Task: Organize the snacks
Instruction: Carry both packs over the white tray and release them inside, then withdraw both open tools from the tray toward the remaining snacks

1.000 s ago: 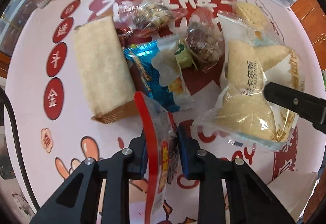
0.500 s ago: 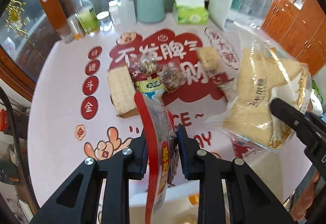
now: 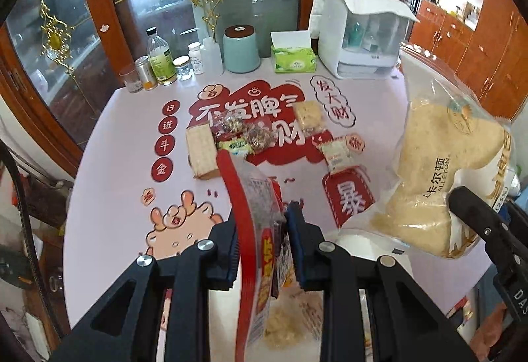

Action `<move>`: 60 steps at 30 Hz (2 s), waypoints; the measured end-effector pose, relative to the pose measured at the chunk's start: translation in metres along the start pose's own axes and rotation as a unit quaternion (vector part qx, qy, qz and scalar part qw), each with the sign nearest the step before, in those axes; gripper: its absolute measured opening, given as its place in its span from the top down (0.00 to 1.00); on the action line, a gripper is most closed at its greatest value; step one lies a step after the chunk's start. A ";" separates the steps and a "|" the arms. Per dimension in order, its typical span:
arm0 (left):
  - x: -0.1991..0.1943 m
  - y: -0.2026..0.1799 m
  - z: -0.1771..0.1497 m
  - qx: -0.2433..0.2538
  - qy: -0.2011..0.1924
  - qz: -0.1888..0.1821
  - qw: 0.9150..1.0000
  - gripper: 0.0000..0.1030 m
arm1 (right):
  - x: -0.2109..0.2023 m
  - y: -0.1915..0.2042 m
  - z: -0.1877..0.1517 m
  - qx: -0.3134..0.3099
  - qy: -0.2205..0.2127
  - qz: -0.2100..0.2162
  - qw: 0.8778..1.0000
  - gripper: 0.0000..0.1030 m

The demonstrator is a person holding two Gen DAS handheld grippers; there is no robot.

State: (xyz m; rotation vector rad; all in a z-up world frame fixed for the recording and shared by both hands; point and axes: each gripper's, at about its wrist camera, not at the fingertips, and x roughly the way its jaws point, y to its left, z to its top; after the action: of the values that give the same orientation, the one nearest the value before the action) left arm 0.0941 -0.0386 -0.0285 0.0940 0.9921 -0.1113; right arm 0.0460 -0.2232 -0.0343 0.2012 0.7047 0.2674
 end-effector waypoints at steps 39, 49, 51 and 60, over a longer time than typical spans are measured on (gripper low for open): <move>0.029 -0.022 -0.101 -0.022 0.114 0.054 0.992 0.59 | 0.005 0.019 -0.084 -0.065 0.144 -0.009 0.987 0.69; 0.025 -0.021 -0.101 -0.015 0.101 0.078 0.992 0.19 | 0.001 0.024 -0.084 -0.064 0.134 -0.006 0.989 0.46; 0.026 -0.019 -0.102 -0.018 0.104 0.079 0.991 0.19 | 0.001 0.025 -0.084 -0.064 0.133 -0.004 0.989 0.46; 0.028 -0.016 -0.102 -0.023 0.108 0.080 0.991 0.19 | 0.001 0.025 -0.085 -0.060 0.135 -0.001 0.989 0.46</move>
State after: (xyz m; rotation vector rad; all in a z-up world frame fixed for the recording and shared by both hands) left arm 0.0229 -0.0430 -0.1081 0.1456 1.1987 0.0706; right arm -0.0132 -0.1915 -0.0917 0.0496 0.9538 0.3378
